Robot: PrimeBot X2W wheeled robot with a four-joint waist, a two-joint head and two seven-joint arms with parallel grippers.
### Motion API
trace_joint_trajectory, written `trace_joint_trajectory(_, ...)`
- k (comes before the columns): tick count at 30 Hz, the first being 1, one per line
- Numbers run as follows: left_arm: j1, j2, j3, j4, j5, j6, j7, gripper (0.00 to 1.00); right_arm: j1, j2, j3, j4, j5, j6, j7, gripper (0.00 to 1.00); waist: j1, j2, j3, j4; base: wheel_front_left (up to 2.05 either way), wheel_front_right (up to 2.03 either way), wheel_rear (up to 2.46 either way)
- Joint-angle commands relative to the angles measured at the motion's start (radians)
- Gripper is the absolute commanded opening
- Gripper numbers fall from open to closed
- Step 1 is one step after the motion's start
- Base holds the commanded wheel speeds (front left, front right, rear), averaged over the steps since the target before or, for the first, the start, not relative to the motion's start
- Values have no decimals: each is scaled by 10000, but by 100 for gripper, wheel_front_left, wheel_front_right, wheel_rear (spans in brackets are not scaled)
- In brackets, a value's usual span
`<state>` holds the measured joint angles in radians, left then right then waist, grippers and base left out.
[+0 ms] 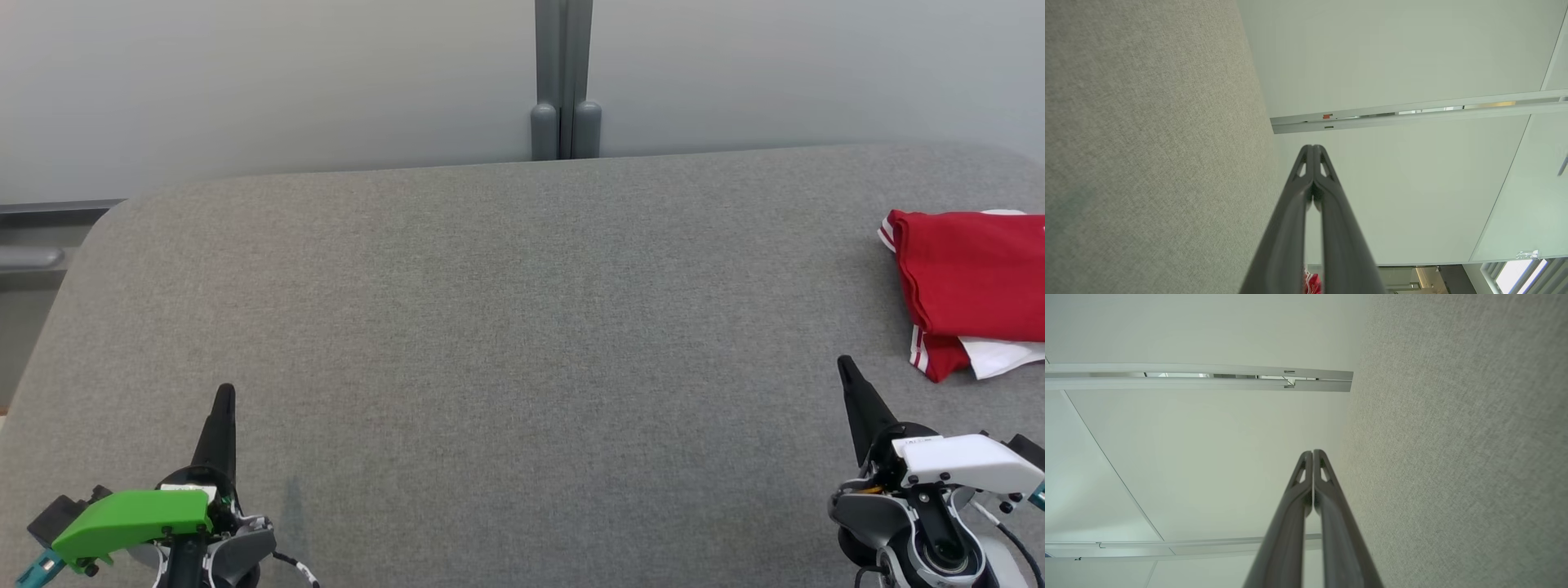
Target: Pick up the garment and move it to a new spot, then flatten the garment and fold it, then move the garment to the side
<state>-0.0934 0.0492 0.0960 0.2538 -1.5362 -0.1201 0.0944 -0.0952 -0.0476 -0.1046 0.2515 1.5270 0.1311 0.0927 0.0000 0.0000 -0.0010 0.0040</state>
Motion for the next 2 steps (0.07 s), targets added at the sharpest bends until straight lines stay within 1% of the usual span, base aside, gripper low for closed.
trace_joint_trajectory(1,-192,19,75,-72,-188,-61,47,0,-152,-42,-29,-81,205,-6,66,0,0,0,4,-4,0,0,0)
trace_joint_trajectory(2,-199,19,95,-75,-245,-62,76,0,-155,-43,-39,-82,278,-6,92,0,0,0,8,-8,0,0,0)
